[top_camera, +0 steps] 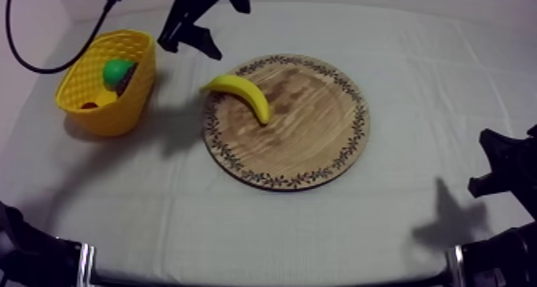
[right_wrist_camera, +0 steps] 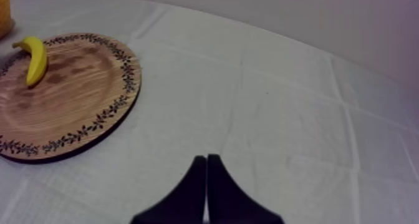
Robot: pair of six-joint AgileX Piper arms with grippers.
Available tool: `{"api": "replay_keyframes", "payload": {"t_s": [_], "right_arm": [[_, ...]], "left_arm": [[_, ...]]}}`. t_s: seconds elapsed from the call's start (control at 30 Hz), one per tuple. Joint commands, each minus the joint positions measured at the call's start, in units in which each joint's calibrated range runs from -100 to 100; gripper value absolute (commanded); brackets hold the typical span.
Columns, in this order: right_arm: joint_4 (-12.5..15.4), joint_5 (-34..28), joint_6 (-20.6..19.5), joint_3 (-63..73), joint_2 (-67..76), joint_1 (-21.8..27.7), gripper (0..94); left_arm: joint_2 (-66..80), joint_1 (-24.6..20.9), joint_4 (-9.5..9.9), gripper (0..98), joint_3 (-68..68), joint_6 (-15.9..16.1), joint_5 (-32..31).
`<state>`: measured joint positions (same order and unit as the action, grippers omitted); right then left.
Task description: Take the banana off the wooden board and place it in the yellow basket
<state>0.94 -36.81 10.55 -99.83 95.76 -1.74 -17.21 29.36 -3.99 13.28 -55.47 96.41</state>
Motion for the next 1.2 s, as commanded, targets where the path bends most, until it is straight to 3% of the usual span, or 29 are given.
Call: {"api": "replay_keyframes", "payload": {"t_s": [0.0,0.37,0.97,1.17], "right_arm": [[0.02,0.03,0.02,-0.05,0.0,-0.02,0.3],[0.02,0.03,0.02,-0.05,0.0,-0.02,0.3],[0.02,0.03,0.1,-0.05,0.0,-0.02,0.3],[0.02,0.03,0.19,-0.05,0.0,-0.02,0.3]], "left_arm": [[-1.36,-0.3,-0.63,75.6,-1.89,1.01,-3.19],[-10.1,-2.02,-4.71,76.9,-8.86,5.74,-16.65],[-22.4,-3.53,-9.08,76.9,-4.39,9.42,-21.76],[-25.6,-3.98,-9.72,76.8,-2.32,10.79,-21.96]]}}
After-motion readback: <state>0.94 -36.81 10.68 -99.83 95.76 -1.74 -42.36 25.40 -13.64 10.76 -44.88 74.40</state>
